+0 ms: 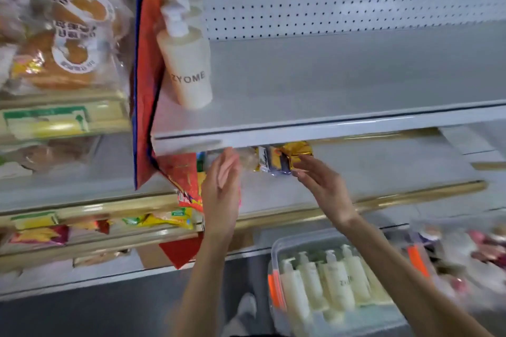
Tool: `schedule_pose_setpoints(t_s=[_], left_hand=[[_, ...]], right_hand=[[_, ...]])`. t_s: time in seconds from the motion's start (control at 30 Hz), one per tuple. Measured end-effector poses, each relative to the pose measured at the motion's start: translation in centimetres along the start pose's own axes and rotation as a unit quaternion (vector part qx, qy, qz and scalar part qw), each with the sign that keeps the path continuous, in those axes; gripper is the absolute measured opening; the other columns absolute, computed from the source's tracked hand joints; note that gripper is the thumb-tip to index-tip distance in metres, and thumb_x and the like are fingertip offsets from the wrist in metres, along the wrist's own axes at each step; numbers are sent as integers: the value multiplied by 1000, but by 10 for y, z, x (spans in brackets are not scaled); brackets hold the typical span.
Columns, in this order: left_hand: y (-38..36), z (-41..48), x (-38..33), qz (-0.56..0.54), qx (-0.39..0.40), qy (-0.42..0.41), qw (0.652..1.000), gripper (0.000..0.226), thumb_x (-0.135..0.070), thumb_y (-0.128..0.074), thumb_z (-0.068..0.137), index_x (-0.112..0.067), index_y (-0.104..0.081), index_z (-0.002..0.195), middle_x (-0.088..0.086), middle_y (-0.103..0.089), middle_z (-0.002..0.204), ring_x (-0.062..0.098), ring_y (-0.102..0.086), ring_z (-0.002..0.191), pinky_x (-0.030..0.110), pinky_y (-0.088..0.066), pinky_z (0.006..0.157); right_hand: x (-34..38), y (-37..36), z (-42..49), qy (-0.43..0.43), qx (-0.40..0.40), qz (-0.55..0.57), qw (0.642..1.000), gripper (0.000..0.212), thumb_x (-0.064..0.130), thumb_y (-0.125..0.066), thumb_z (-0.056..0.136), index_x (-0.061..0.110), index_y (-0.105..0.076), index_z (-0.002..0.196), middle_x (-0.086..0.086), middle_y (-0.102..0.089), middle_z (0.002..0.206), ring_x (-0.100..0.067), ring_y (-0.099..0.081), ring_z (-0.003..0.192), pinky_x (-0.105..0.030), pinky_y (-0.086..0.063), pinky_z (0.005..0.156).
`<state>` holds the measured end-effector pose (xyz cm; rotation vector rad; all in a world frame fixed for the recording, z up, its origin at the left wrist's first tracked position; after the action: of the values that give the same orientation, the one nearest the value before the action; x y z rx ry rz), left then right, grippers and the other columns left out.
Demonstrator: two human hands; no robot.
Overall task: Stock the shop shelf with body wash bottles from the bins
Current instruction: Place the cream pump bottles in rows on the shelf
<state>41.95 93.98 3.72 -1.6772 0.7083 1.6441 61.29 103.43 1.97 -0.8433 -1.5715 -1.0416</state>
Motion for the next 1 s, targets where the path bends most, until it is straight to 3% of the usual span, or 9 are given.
schedule_pose_setpoints(t_s=[0.1, 0.2, 0.27, 0.33, 0.47, 0.6, 0.73, 0.83, 1.0], left_hand=[[-17, -35, 61, 68, 17, 81, 994, 18, -37, -60, 85, -35, -66, 102, -5, -66, 113, 17, -60, 114, 41, -45, 101], [-30, -80, 127, 84, 38, 185, 978, 22, -21, -62, 92, -15, -66, 114, -1, -66, 115, 18, -59, 114, 20, -46, 95], [-36, -114, 168, 80, 47, 262, 961, 17, -12, -58, 93, -23, -67, 103, -9, -71, 103, 21, -60, 112, 28, -46, 95], [-41, -145, 204, 90, 64, 318, 942, 12, -19, -62, 92, -27, -68, 98, -13, -73, 95, 23, -63, 109, 38, -47, 95], [-57, -196, 259, 128, 89, 389, 908, 33, -35, -65, 89, -17, -64, 116, 4, -68, 116, 20, -64, 109, 46, -46, 102], [-81, -215, 303, 165, 99, 400, 896, 18, -23, -60, 92, -27, -61, 110, -1, -66, 114, 18, -63, 108, 43, -46, 101], [-123, -206, 347, 189, 121, 397, 890, 27, -43, -69, 80, -36, -60, 104, -3, -67, 112, 17, -63, 107, 46, -46, 101], [-163, -191, 372, 206, 170, 377, 887, 34, -48, -62, 81, -34, -56, 112, -5, -60, 124, 10, -58, 110, 30, -45, 96], [-203, -164, 408, 283, 216, 330, 874, 51, -39, -55, 94, -13, -48, 137, -3, -54, 133, 9, -52, 116, 21, -36, 93]], right_hand=[[-94, 40, -41, -130, -8, -15, 991, 30, 1, -58, 90, 13, -57, 117, -8, -65, 108, -14, -64, 93, -22, -50, 86], [-180, 67, -92, -251, -6, -23, 968, 25, 16, -65, 88, 13, -60, 112, -4, -67, 101, -13, -62, 87, -20, -51, 75], [-228, 82, -123, -312, -13, -41, 949, 46, 34, -74, 80, 9, -62, 117, 0, -67, 101, -15, -62, 89, -28, -50, 81], [-264, 94, -149, -356, -15, -42, 933, 44, 22, -70, 84, 3, -59, 122, -4, -64, 109, -18, -61, 97, -32, -49, 88], [-326, 107, -183, -433, -31, -35, 900, 48, 25, -67, 88, 6, -53, 129, -6, -58, 122, -21, -56, 112, -41, -45, 101], [-382, 107, -199, -503, -68, 32, 861, 55, 32, -66, 87, 5, -47, 132, -12, -57, 126, -25, -56, 114, -47, -45, 102], [-419, 98, -197, -536, -111, 144, 824, 27, 26, -59, 93, 8, -55, 113, -7, -61, 103, -20, -59, 98, -36, -48, 95], [-439, 86, -194, -542, -122, 204, 806, 27, 36, -61, 91, 13, -56, 104, 4, -57, 90, -12, -54, 85, -29, -45, 83], [-460, 74, -189, -541, -174, 312, 761, 34, 31, -61, 92, 12, -54, 119, 2, -64, 108, -16, -56, 109, -31, -38, 102]])
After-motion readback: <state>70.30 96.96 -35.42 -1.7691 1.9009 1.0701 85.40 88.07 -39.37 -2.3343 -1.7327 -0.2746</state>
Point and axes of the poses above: each hand's wrist, its own z-axis towards the middle knuckle, its own y-axis out of the back of the hand, x = y × z, the point moved 7 cm from there along z, towards the middle knuckle
